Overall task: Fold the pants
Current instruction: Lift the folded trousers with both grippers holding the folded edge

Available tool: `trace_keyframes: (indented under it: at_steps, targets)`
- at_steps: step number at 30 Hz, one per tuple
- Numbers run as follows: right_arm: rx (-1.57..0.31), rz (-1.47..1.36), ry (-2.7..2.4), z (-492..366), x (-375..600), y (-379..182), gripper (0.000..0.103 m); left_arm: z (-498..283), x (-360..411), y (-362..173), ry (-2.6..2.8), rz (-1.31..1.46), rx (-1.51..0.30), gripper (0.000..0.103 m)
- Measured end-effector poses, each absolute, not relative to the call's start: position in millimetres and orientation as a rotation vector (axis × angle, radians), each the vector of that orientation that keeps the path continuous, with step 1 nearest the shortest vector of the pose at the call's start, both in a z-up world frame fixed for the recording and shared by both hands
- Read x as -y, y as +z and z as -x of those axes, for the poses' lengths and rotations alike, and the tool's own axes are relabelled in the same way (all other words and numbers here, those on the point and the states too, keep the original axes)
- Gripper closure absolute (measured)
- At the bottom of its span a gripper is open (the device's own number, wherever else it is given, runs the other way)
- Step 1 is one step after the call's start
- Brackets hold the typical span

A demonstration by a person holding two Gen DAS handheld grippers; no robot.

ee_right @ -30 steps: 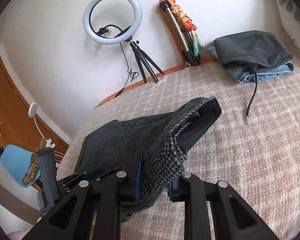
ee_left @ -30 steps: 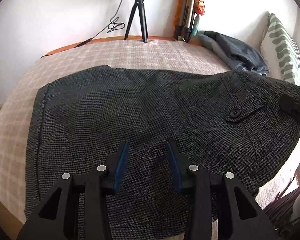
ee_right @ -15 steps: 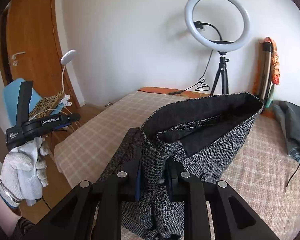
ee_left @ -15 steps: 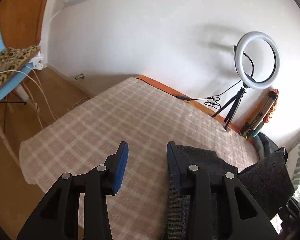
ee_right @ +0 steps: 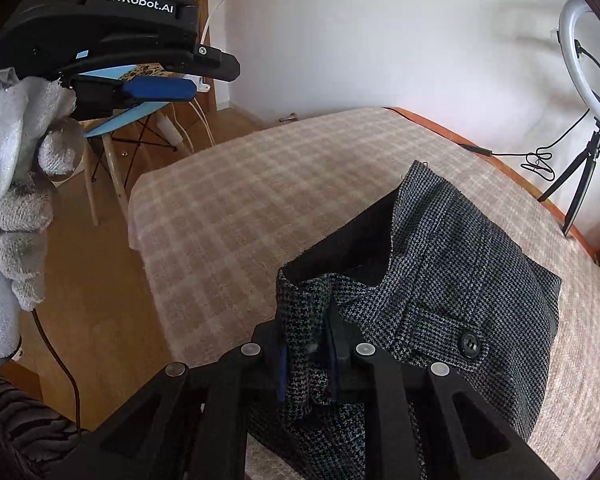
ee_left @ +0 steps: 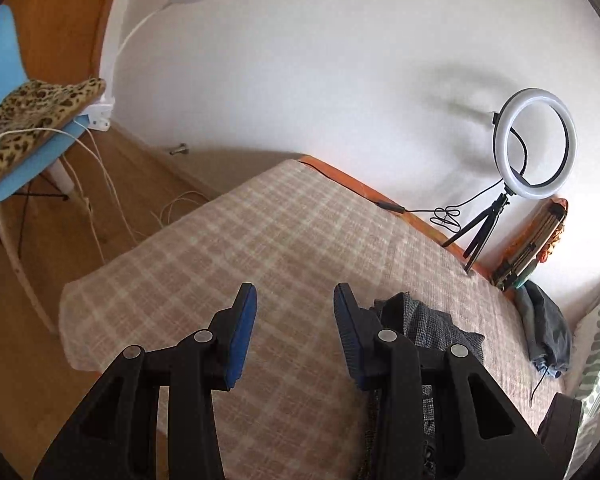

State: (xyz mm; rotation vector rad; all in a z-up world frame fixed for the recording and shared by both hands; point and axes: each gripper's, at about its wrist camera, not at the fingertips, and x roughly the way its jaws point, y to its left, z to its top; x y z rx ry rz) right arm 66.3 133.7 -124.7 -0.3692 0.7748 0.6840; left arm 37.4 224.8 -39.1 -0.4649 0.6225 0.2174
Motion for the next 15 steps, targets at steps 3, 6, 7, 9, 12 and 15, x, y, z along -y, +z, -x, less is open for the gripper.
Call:
trace_keyframes:
  at_steps: [3,6,7,9,12,15]
  targets:
    - [-0.797,0.347,0.756,-68.3,-128.2,-119.2,0.067,-37.4,-218.7,-38.8,0.197,0.454,-0.629,0.065]
    - [-0.794,0.268,0.851,-60.3,-111.1,-102.8,0.061,-36.9,-208.2,-37.1,0.165,0.428,-0.638,0.065]
    - [-0.798,0.234,0.872,-58.4,-101.5,-96.6,0.057,-36.1,-203.5,-35.9,0.151,0.42,-0.639,0.065]
    - [-0.788,0.158,0.912,-54.9,-76.9,-83.8,0.046,-33.5,-191.7,-33.0,0.113,0.407,-0.64,0.065]
    - [-0.743,0.074,0.904,-54.4,-33.3,-66.5,0.039,-33.5,-164.3,-29.2,0.027,0.371,-0.654,0.065]
    - [-0.734,-0.009,0.873,-68.3,7.6,-57.1,0.037,-39.5,-130.8,-32.0,-0.06,0.307,-0.695,0.065]
